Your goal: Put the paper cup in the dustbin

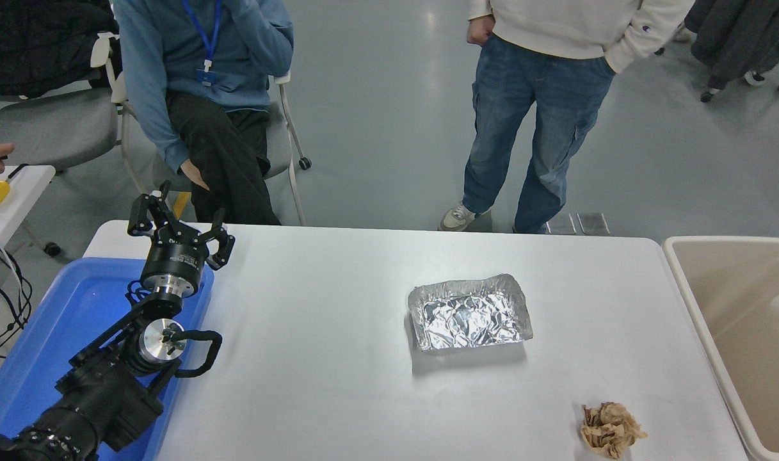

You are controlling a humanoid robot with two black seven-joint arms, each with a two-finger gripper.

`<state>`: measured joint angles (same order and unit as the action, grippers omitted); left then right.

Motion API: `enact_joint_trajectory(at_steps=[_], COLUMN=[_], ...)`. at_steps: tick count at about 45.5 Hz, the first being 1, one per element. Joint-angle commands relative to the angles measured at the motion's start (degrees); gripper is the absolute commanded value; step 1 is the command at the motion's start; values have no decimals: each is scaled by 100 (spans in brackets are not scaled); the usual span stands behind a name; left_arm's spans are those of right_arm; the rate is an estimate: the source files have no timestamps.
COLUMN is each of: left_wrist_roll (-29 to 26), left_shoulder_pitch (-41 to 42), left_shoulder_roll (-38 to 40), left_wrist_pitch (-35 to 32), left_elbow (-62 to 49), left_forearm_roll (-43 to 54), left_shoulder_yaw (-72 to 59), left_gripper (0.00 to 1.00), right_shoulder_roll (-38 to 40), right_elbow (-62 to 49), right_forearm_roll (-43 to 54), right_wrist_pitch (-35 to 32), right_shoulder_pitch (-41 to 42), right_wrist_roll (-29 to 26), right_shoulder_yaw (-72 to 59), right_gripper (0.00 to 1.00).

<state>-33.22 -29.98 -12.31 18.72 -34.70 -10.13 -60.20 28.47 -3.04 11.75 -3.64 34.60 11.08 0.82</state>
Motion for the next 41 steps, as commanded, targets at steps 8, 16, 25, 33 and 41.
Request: enact_joint_trajectory(at_steps=[8, 16, 25, 33, 41], left_wrist_roll=[-9, -9, -9, -9, -9], left_shoulder_pitch=[1, 1, 1, 1, 1], left_shoulder_roll=[-8, -8, -8, -8, -8], left_wrist_pitch=[0, -9, -9, 0, 0], left_elbow=[7, 7, 7, 7, 7], left_forearm_roll=[3, 3, 3, 3, 3], left_shoulder_yaw=[0, 0, 0, 0, 0], left_gripper=[100, 100, 100, 100, 100], right_shoulder_roll=[-360, -290, -202, 9, 150], right_elbow=[-100, -100, -117, -135, -126], right_forearm_roll=[-349, -358, -349, -331, -331], right_wrist_pitch=[785, 838, 865, 830, 821], right_shoulder_pitch=[-165, -165, -24, 257, 415], right_wrist_roll=[-177, -177, -168, -177, -185], right_shoulder_yaw=[217, 199, 138, 94, 76], right_gripper=[0, 0, 0, 100, 100])
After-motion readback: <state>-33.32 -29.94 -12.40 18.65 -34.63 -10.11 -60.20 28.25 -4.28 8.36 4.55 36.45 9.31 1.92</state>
